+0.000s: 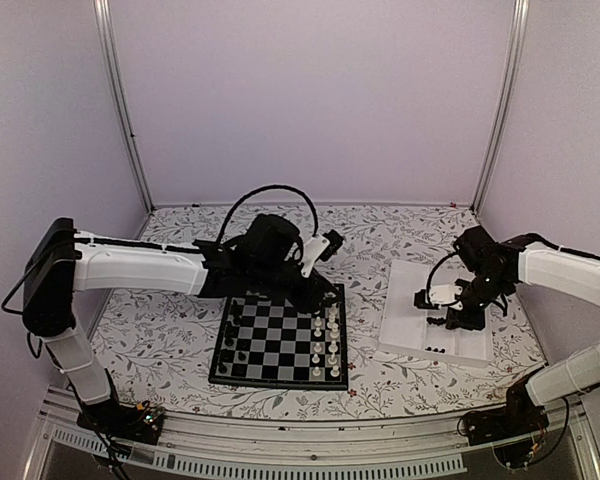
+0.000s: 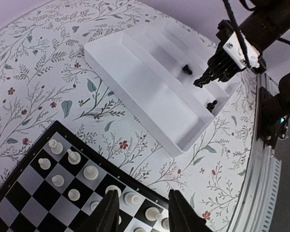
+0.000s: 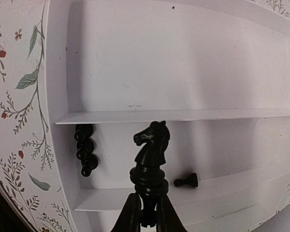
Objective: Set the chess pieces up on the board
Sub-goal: Pick up the chess piece from the storage box, then place the chess piece on the chessboard.
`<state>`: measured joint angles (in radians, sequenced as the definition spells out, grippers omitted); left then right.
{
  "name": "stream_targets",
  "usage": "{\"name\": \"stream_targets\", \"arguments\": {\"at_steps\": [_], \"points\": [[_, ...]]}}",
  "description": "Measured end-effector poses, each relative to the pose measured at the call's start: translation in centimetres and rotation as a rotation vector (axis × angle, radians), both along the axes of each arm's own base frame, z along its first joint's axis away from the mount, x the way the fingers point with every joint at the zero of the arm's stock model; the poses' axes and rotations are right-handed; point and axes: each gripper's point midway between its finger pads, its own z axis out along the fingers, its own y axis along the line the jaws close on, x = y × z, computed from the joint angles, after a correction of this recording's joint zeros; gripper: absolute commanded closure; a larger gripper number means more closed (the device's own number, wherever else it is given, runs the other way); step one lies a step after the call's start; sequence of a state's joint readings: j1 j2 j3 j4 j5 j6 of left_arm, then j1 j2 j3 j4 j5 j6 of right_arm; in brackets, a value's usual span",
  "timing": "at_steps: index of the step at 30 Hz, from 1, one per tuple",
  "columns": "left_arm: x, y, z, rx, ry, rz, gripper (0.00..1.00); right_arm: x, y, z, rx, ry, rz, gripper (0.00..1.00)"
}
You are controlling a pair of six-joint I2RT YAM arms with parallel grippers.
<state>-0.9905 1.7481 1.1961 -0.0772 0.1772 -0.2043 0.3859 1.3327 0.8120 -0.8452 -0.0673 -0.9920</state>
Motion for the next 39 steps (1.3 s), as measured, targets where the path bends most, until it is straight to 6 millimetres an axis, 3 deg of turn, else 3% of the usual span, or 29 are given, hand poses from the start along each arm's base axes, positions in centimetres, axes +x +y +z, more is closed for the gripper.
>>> {"name": "stream_targets", "arguments": {"at_steps": [7,11,18,31,39], "points": [[0.0,-4.1,2.8,-0.271,0.085,-0.034,0.55,1.0,3.4,5.4,0.213,-0.073,-0.004,0.91],[-0.2,-6.2,3.3,-0.411,0.176,-0.054,0.54,0.7,5.5,7.3,0.351,-0.052,0.0,0.91],[-0.5,-9.3,1.4,-0.502,0.339,-0.092,0.54,0.3,7.1,8.2,0.452,-0.018,-0.006,0.91],[-2.8,-13.9,2.0,-0.569,0.47,-0.196,0.58,0.2,7.4,8.6,0.48,-0.019,-0.005,0.9],[-2.5,-14.8,1.3,-0.572,0.523,-0.189,0.81,-0.6,7.6,8.1,0.464,-0.01,0.012,0.9]]}}
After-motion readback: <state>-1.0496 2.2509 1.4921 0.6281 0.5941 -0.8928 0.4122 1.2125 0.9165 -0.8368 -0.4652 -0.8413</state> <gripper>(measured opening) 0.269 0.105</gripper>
